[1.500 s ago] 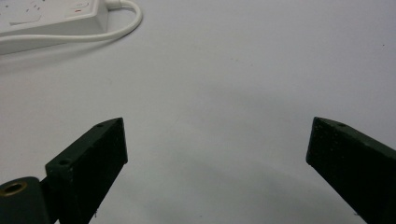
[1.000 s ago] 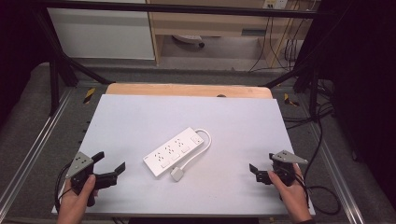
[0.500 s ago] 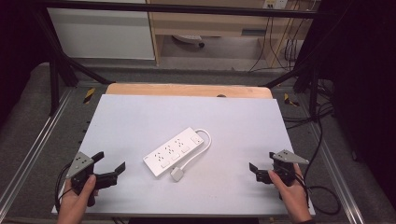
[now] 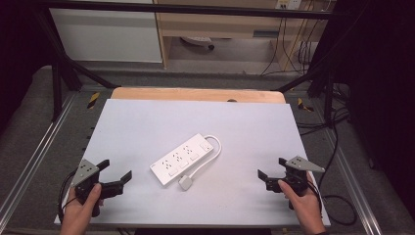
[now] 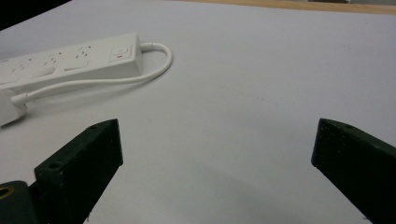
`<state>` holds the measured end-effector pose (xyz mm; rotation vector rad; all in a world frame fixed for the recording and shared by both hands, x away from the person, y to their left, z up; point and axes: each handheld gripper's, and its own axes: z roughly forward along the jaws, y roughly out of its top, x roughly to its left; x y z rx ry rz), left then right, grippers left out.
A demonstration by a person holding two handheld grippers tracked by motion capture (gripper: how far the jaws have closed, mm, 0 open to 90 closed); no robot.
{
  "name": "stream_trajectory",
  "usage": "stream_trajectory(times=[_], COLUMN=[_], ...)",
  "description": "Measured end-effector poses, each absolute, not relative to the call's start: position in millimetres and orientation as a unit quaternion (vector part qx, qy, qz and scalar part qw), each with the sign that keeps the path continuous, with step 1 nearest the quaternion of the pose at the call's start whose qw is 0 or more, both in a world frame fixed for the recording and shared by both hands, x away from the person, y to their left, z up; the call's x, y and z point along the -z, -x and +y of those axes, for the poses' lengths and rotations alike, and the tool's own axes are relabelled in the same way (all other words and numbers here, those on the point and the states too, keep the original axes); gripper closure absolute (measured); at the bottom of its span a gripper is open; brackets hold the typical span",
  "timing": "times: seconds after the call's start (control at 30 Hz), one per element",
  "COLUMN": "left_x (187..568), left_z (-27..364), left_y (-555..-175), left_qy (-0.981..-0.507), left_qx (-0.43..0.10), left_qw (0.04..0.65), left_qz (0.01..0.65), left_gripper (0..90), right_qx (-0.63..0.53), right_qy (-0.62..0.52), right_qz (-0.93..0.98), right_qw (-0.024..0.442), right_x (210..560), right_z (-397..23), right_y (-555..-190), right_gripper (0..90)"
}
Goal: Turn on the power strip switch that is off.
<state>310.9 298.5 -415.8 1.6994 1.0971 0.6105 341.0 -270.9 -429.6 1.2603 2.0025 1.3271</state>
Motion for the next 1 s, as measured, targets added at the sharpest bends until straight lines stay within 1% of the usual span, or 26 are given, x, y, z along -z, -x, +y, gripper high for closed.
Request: stream_trajectory(times=[0.33, 0.67, 0.7, 0.77, 1.0], left_x=[416.7, 417.2, 417.3, 417.4, 417.7], left_z=[297.9, 297.7, 297.6, 297.2, 296.9], left_y=[-311.1, -311.3, -311.5, -311.5, -311.5], left_qy=[-0.703, -0.705, -0.706, -0.706, -0.706], left_qx=[-0.25, -0.25, -0.251, -0.25, -0.249], left_qw=[0.489, 0.486, 0.486, 0.486, 0.486], left_qz=[0.452, 0.451, 0.45, 0.45, 0.45], left_gripper=[5.5, 5.5, 5.5, 5.5, 5.5], right_qx=[-0.492, -0.503, -0.503, -0.5, -0.497], right_qy=[-0.452, -0.448, -0.446, -0.439, -0.417], right_qz=[0.713, 0.712, 0.713, 0.722, 0.739], right_qw=[0.213, 0.199, 0.199, 0.191, 0.182], right_x=[423.3, 418.2, 417.8, 416.2, 414.7], right_z=[-261.6, -243.4, -240.3, -233.9, -212.1], right_y=[-339.2, -338.3, -338.1, -337.3, -336.2], right_gripper=[2.9, 3.5, 4.0, 8.5, 5.3])
